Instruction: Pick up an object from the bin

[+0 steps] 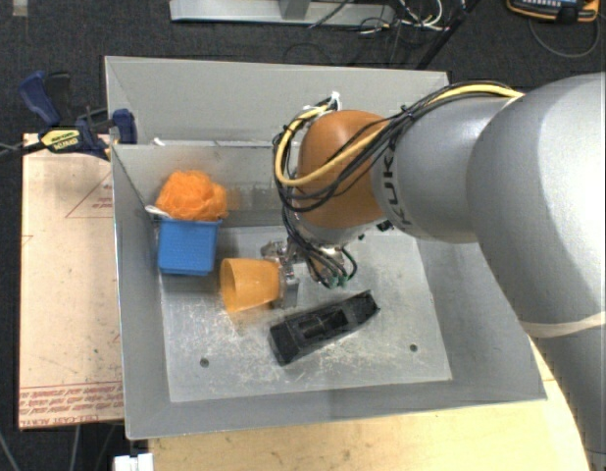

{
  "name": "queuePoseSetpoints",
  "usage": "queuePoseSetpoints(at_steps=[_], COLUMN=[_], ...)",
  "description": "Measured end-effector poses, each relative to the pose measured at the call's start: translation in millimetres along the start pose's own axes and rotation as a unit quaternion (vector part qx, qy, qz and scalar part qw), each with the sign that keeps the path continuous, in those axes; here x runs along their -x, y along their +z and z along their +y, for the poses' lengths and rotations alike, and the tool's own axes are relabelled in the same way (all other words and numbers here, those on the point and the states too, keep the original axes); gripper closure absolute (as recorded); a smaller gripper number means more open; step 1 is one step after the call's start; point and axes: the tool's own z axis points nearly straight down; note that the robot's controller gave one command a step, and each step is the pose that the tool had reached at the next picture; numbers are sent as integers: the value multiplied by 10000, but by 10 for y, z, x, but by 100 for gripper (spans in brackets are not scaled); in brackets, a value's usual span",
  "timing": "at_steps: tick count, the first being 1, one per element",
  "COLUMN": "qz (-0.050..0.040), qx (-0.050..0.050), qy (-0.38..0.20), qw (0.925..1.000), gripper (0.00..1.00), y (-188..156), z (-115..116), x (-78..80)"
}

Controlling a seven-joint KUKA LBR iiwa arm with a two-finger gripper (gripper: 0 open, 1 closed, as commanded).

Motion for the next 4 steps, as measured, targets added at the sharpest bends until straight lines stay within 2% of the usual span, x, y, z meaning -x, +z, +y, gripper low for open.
queuePoseSetpoints(at_steps=[2, 3, 4], qz=[4, 48, -1], qx=[1, 0, 3], qy=[-1, -15, 538], qw=[10000, 10000, 9985], gripper=[100, 100, 100], y=[-6, -79, -928], z=[0, -1, -265], x=[-4, -37, -530])
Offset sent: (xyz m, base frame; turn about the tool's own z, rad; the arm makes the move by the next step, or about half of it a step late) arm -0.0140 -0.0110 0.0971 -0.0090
